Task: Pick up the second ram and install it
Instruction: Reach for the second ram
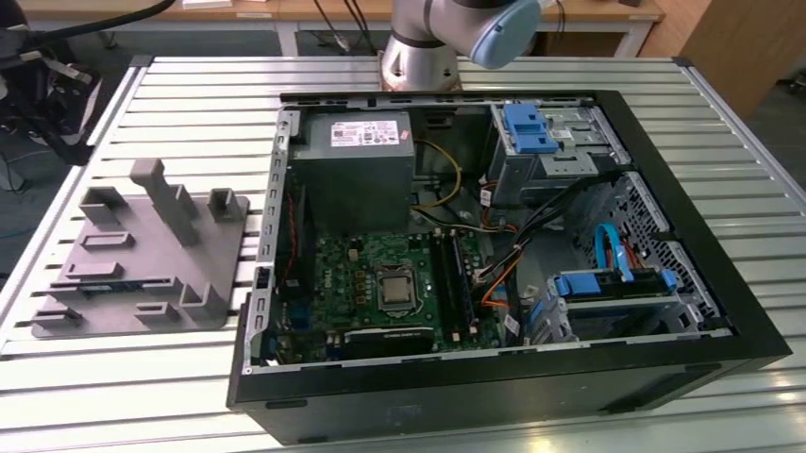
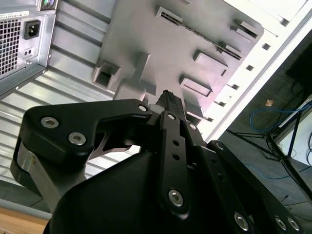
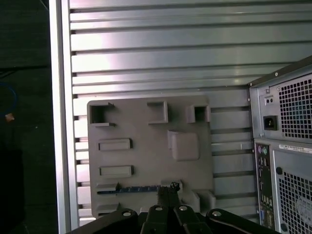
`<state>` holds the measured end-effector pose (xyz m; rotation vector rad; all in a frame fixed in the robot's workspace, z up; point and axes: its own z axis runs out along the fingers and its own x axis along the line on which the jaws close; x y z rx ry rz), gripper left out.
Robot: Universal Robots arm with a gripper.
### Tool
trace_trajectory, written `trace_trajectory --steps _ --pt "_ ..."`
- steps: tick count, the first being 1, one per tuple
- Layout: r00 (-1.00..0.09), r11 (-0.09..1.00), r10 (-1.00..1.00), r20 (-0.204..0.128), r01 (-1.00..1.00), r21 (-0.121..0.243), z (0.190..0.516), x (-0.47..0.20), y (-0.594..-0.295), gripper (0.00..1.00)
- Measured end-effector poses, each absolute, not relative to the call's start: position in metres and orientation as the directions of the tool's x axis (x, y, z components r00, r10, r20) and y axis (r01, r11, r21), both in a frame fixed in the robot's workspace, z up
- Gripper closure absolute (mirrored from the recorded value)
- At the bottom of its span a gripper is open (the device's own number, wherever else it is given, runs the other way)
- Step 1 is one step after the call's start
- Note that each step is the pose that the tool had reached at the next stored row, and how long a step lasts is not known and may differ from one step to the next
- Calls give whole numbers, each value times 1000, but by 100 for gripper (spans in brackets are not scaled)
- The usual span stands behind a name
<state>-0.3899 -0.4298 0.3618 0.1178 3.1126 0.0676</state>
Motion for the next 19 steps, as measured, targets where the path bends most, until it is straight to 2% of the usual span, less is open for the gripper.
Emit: trace_trajectory --steps 19 --pt "-997 996 76 -23 75 44 340 -396 -446 90"
